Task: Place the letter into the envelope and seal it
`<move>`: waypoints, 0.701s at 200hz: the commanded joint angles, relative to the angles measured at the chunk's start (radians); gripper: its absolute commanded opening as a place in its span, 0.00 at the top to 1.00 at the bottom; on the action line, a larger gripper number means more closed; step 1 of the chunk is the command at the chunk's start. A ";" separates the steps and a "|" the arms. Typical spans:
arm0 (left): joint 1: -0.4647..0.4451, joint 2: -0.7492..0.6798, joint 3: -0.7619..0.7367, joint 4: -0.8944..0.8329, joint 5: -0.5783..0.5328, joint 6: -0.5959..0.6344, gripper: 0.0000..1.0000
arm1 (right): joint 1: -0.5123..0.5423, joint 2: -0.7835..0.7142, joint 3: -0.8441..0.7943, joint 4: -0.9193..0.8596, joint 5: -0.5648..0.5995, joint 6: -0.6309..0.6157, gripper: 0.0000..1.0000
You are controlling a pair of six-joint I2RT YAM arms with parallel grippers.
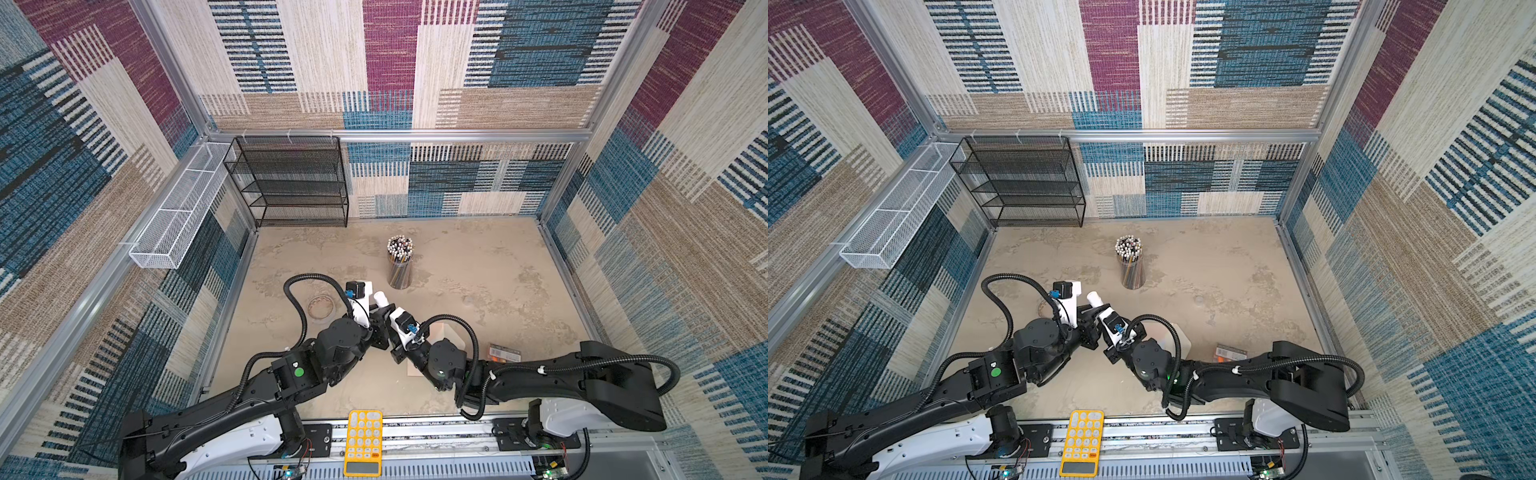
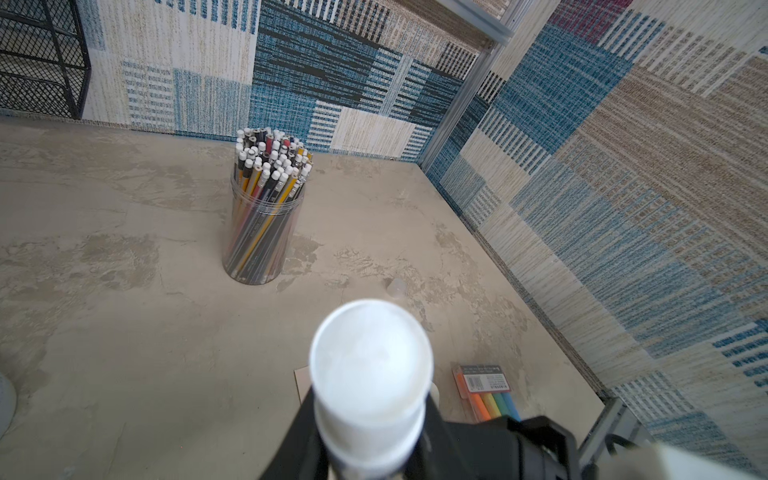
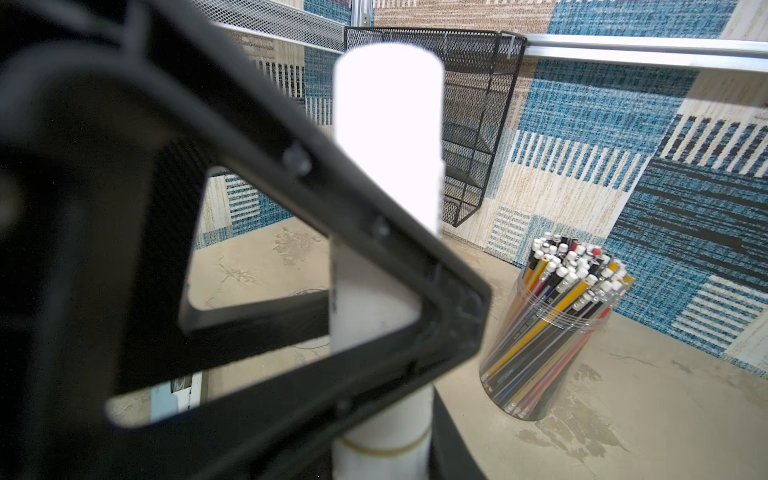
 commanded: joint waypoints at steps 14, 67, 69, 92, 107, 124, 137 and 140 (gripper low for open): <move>0.000 0.013 -0.001 -0.017 0.050 -0.016 1.00 | 0.002 -0.058 -0.004 0.018 -0.121 0.015 0.86; 0.001 -0.025 -0.048 0.010 0.215 0.014 1.00 | 0.002 -0.231 -0.030 -0.126 -0.440 0.089 0.89; 0.002 -0.029 -0.052 0.013 0.225 0.014 1.00 | 0.002 -0.238 -0.031 -0.132 -0.454 0.092 0.89; 0.004 -0.067 -0.077 0.019 0.348 0.040 1.00 | -0.001 -0.326 -0.056 -0.180 -0.586 0.149 0.90; 0.003 -0.085 -0.085 0.014 0.439 0.060 1.00 | -0.004 -0.376 -0.064 -0.222 -0.657 0.180 0.90; 0.003 -0.111 -0.104 0.025 0.531 0.075 1.00 | -0.008 -0.420 -0.074 -0.243 -0.744 0.215 0.90; 0.003 -0.136 -0.129 0.050 0.593 0.080 1.00 | -0.008 -0.452 -0.085 -0.246 -0.811 0.237 0.90; 0.002 -0.141 -0.135 0.057 0.607 0.079 1.00 | -0.008 -0.458 -0.088 -0.246 -0.826 0.242 0.90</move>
